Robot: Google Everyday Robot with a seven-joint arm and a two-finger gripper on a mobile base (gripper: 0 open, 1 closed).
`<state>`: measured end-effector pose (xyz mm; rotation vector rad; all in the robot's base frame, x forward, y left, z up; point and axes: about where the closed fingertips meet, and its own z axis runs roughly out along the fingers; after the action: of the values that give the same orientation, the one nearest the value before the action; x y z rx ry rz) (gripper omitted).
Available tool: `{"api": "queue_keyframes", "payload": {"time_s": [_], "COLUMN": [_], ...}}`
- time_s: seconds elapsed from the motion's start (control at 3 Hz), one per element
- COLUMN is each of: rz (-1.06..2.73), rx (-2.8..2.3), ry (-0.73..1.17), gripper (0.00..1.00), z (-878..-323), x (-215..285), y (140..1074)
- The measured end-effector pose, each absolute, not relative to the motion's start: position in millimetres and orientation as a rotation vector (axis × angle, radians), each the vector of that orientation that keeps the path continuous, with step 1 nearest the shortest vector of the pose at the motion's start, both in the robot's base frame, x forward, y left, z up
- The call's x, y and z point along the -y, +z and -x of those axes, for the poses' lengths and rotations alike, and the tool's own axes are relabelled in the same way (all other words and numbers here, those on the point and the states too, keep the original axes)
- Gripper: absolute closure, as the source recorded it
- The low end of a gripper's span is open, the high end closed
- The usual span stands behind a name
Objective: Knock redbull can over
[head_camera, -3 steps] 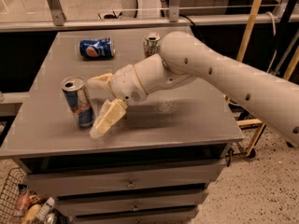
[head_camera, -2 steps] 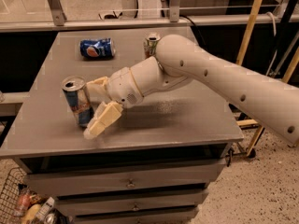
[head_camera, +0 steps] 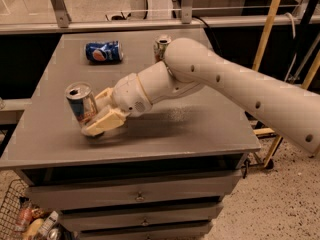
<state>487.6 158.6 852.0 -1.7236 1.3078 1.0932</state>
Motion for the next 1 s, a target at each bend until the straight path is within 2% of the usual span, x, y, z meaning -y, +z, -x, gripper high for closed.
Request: {"api": "queue_keyframes", "payload": {"time_s": [0.33,0.67,1.0], "rz": [1.732,1.795,1.943], "rx": [-1.305,-1.34,-1.443], "ry": [1.05,0.902,0.672], "gripper": [0.8,0.99,1.0], "z": [-495.6,-514.1,-532.9], "x": [-150.4,-130.4,-110.5], "y": [860.9,882.9,899.7]}}
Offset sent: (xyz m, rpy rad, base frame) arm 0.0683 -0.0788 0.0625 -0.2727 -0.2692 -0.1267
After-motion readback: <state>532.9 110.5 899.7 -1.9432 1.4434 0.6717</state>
